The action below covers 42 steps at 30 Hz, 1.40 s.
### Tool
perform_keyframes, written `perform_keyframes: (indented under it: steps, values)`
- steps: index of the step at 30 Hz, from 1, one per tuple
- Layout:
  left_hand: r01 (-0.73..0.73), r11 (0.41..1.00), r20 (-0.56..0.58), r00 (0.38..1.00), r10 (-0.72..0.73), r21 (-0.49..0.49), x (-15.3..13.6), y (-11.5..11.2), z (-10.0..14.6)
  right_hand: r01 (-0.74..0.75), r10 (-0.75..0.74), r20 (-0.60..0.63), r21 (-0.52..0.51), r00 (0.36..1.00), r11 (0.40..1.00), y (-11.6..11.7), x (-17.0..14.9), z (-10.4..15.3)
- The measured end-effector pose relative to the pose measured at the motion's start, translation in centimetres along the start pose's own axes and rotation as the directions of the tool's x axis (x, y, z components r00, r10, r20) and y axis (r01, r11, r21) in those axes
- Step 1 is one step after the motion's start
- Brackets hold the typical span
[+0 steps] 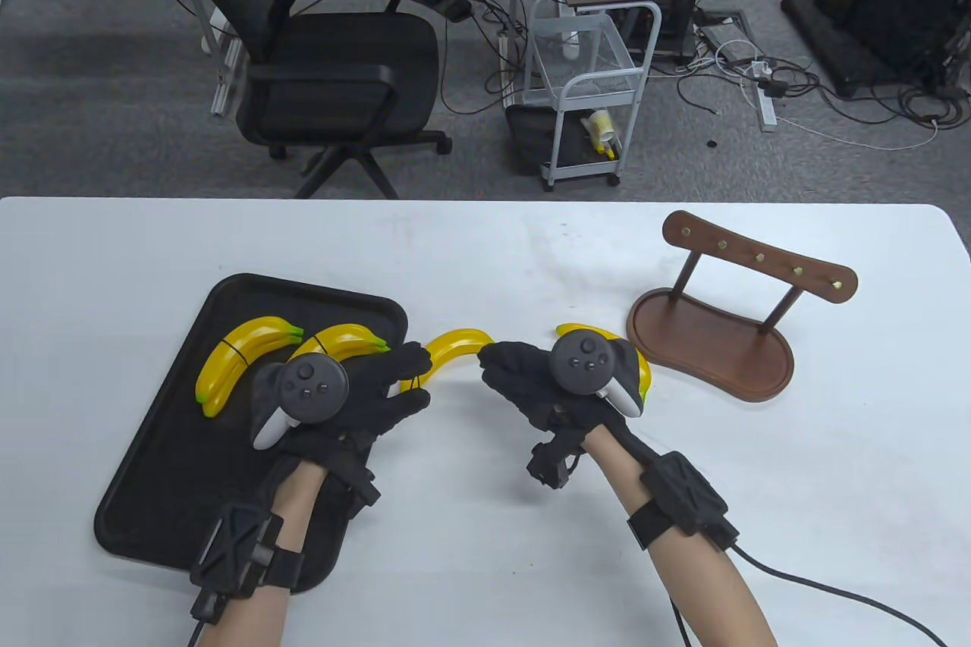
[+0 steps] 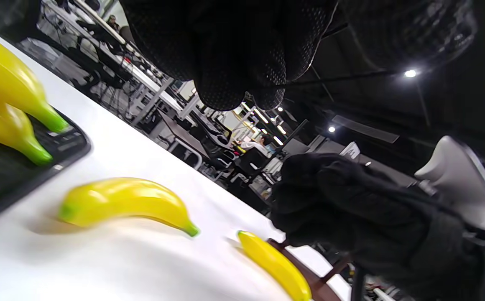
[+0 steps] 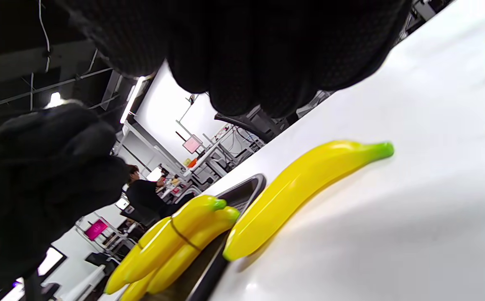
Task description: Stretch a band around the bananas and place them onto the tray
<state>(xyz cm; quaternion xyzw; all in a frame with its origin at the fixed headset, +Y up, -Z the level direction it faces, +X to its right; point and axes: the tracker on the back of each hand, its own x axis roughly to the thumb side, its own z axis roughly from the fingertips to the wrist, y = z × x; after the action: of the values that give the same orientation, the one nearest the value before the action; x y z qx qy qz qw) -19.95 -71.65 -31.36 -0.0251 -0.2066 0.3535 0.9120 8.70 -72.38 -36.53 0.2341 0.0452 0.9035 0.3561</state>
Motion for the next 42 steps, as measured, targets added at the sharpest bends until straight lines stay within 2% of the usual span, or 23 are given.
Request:
perform_keyframes:
  steps: [7, 11, 16, 27, 33, 42]
  values:
    - [0.040, 0.999, -0.047, 0.998, -0.040, 0.008, -1.7, -0.3, 0.2, -0.167, 0.167, 0.026, 0.007, 0.986, 0.986, -0.2, 0.7, -3.5]
    - [0.072, 0.997, -0.056, 0.996, -0.071, 0.005, -2.1, -0.5, 0.2, -0.316, 0.314, 0.057, 0.023, 0.948, 0.949, 0.4, 1.1, -5.5]
    - [0.061, 0.998, -0.065, 0.996, -0.061, -0.002, -2.6, -0.7, 0.2, -0.433, 0.428, 0.086, 0.058, 0.900, 0.899, 1.8, 1.0, -7.6]
    - [0.062, 0.998, -0.085, 0.994, -0.062, 0.000, -3.2, -0.7, 0.3, -0.437, 0.432, 0.066, 0.119, 0.899, 0.891, 5.3, -1.1, -10.7]
    - [0.075, 0.997, -0.093, 0.993, -0.076, -0.015, -3.3, -1.0, 0.3, -0.490, 0.480, 0.098, 0.191, 0.872, 0.851, 7.4, -1.5, -11.1]
    - [0.072, 0.997, -0.098, 0.993, -0.073, -0.014, -3.3, -1.0, 0.3, -0.495, 0.492, 0.076, 0.234, 0.867, 0.836, 8.9, -2.5, -11.4]
